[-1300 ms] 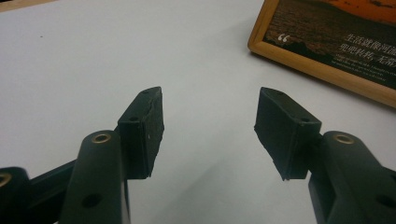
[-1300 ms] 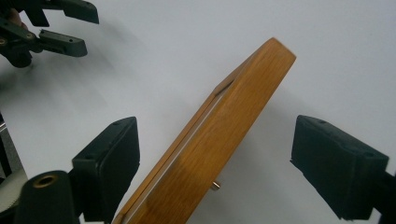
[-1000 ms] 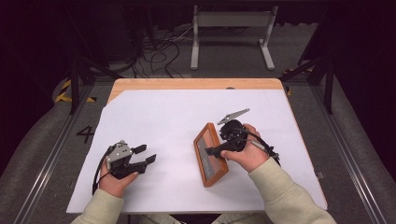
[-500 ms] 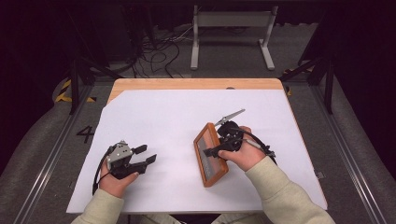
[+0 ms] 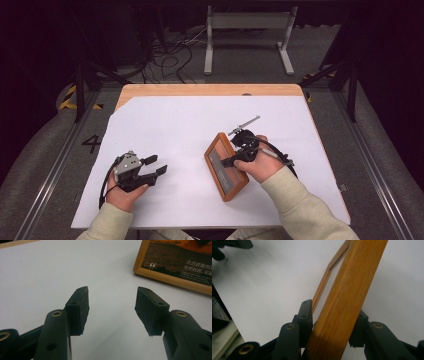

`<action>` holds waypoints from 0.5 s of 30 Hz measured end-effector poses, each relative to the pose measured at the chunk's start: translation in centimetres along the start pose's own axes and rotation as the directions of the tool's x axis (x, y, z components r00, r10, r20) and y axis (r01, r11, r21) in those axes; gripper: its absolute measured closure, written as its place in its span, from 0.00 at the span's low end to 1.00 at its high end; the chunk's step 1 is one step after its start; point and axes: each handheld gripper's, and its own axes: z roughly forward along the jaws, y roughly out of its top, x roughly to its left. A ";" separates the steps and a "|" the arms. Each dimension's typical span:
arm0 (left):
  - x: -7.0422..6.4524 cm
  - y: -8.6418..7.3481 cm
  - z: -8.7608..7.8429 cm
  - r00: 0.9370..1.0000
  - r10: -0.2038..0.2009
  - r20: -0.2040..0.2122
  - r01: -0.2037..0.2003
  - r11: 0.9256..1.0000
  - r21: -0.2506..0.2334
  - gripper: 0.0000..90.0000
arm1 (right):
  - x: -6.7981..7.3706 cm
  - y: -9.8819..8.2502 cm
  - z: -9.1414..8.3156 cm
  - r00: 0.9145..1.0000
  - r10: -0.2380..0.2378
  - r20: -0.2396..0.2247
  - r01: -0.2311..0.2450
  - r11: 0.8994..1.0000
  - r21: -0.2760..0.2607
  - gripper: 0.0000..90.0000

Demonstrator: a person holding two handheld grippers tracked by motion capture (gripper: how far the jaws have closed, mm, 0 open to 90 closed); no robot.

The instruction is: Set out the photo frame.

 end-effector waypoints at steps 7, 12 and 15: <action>0.0 0.0 -0.1 1.000 -0.006 0.003 0.006 1.000 0.001 0.50 | 0.0 0.2 -0.1 1.000 -0.025 -0.009 0.025 0.999 0.030 0.72; 0.1 0.0 -0.1 1.000 0.002 -0.001 -0.002 1.000 -0.001 0.50 | 0.2 0.4 -0.5 0.999 -0.030 -0.037 0.032 0.999 0.033 0.78; 0.1 0.0 -0.1 1.000 0.001 -0.001 -0.001 1.000 -0.002 0.51 | 0.5 0.6 -0.7 0.997 -0.071 -0.016 0.072 0.996 0.044 0.79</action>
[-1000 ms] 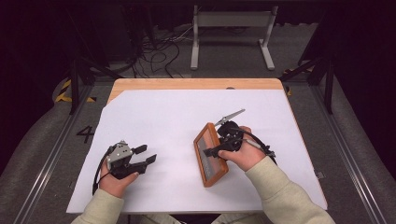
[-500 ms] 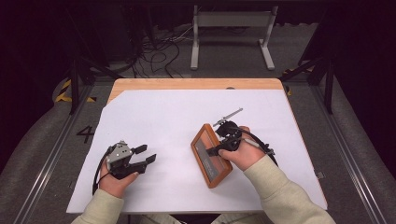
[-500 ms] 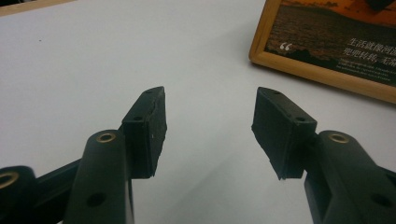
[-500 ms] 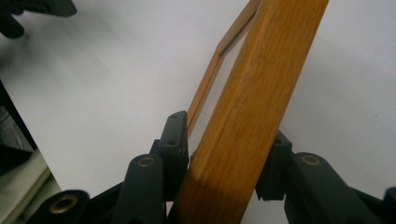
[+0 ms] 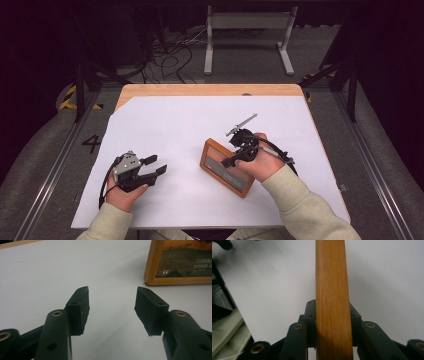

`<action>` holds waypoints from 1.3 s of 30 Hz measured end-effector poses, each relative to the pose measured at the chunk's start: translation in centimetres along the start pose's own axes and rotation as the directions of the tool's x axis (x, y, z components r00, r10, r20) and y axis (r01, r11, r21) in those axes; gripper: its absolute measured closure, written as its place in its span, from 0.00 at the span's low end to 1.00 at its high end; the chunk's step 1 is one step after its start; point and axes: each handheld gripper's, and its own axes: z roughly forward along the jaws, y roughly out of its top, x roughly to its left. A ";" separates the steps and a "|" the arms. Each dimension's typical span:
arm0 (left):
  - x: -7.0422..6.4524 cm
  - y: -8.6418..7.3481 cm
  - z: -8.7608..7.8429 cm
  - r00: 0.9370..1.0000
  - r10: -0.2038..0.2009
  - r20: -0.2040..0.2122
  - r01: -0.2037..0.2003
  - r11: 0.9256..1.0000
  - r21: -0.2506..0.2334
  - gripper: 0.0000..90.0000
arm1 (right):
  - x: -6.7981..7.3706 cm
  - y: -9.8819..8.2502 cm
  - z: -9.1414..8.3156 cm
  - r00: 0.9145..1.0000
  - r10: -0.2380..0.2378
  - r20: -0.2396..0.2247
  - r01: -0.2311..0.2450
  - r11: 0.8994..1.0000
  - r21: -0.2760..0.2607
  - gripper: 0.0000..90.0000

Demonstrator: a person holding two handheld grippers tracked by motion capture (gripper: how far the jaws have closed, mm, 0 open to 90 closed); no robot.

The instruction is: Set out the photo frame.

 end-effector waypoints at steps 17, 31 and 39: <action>0.1 -0.4 -0.7 1.000 -0.009 -0.011 0.009 1.000 -0.002 0.53 | -0.7 3.6 -3.6 0.965 -0.260 -0.016 0.261 0.964 0.045 0.79; 0.1 -0.5 -0.9 1.000 -0.016 -0.013 0.016 1.000 -0.004 0.53 | -1.9 6.4 -3.9 0.862 -0.505 -0.044 0.506 0.862 0.028 0.79; 0.1 -0.5 -0.7 1.000 -0.018 -0.007 0.018 1.000 -0.005 0.53 | -2.7 7.1 -2.0 0.797 -0.594 -0.111 0.603 0.795 0.066 0.79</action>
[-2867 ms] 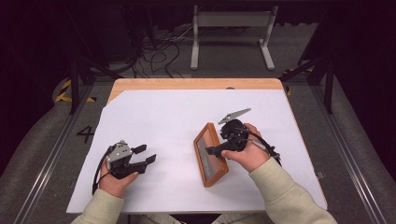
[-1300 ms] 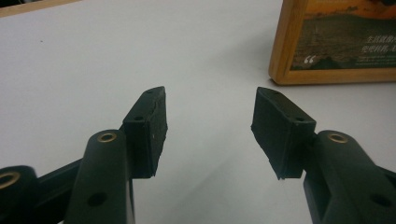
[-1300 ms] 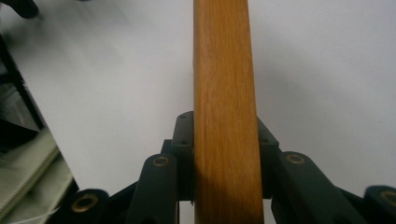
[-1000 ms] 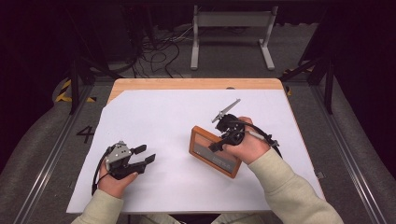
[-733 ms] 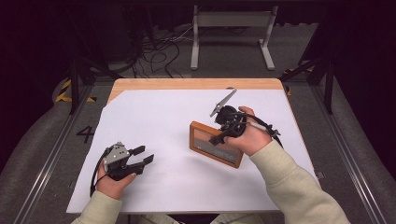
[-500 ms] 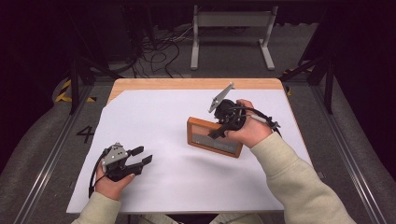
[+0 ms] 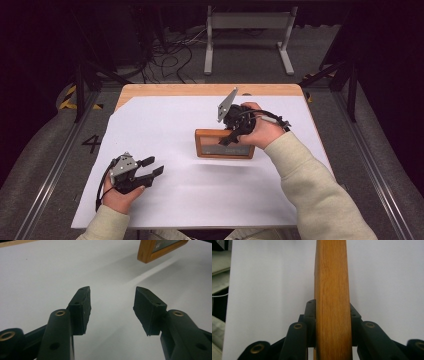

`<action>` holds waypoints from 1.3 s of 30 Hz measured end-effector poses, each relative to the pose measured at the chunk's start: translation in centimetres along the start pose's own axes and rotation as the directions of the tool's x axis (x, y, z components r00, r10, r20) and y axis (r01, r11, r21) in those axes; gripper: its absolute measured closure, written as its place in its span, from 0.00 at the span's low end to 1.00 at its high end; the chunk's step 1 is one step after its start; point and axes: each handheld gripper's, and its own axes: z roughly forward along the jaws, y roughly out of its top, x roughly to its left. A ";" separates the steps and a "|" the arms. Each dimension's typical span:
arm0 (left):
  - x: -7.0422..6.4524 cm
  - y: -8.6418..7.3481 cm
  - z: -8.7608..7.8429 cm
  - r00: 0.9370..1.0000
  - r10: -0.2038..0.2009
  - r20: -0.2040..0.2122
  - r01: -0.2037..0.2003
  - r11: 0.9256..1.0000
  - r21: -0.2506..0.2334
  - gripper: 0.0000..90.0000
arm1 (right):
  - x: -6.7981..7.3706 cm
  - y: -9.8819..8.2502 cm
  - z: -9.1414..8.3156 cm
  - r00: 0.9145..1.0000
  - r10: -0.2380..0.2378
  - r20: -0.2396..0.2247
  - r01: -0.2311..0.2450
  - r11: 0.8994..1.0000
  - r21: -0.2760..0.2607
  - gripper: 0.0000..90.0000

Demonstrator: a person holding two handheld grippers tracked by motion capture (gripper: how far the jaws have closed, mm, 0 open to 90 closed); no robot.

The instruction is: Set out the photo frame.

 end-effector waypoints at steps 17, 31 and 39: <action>0.1 0.0 0.1 1.000 0.007 0.001 -0.007 1.000 0.000 0.53 | -1.8 -1.6 3.4 0.997 -0.018 -0.072 0.019 1.000 0.015 0.78; 0.0 0.1 0.3 1.000 0.006 0.009 -0.006 1.000 0.003 0.53 | -2.6 -2.2 3.3 0.996 0.033 0.082 -0.034 0.999 0.009 0.54; 0.1 0.2 0.5 1.000 0.012 0.013 -0.012 1.000 0.004 0.53 | -3.1 -2.8 3.0 0.983 0.094 0.157 -0.090 0.995 -0.030 0.38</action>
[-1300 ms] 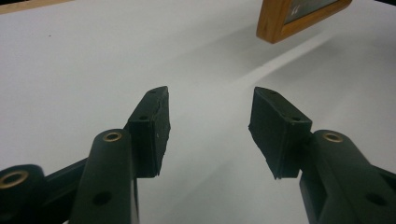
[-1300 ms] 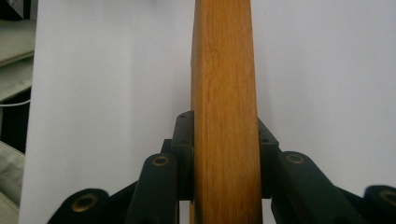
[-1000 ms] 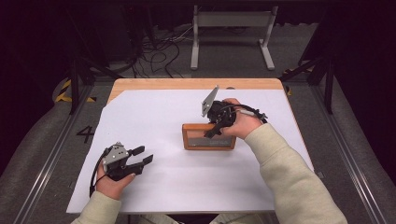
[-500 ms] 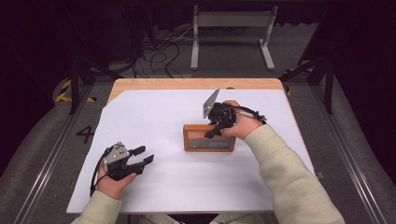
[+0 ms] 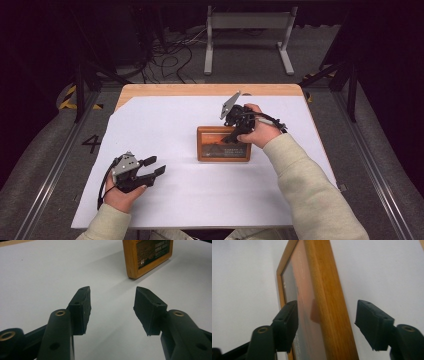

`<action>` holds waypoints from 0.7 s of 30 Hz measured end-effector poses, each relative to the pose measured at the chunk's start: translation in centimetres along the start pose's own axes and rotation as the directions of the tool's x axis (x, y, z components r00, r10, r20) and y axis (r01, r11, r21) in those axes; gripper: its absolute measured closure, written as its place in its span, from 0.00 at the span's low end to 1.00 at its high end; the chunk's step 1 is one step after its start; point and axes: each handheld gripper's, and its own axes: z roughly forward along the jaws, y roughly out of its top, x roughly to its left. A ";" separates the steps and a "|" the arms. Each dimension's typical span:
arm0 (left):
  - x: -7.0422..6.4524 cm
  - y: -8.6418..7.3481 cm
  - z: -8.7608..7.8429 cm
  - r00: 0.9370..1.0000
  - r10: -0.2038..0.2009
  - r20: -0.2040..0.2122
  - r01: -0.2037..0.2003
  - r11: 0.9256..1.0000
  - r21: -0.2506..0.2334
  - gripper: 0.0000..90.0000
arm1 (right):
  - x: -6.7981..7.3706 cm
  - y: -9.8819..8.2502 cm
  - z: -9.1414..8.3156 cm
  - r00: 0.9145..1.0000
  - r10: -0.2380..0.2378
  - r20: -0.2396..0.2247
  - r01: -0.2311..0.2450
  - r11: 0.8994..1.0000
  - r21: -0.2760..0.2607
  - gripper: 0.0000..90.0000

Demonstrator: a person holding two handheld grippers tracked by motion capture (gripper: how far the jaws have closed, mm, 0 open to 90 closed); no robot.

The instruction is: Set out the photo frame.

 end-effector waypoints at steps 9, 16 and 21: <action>-0.2 0.1 0.0 1.000 -0.009 0.020 0.009 1.000 0.002 0.48 | 1.0 -2.2 -3.3 0.982 0.158 0.101 -0.138 0.974 -0.181 0.28; -0.3 0.1 -0.7 1.000 -0.017 0.022 0.017 1.000 -0.010 0.44 | 2.6 -5.2 -6.3 0.957 0.265 0.121 -0.218 0.926 -0.309 0.23; -0.2 0.2 -0.8 0.999 -0.024 0.020 0.025 0.999 -0.025 0.43 | 3.7 -7.2 -7.8 0.940 0.321 0.115 -0.254 0.884 -0.391 0.23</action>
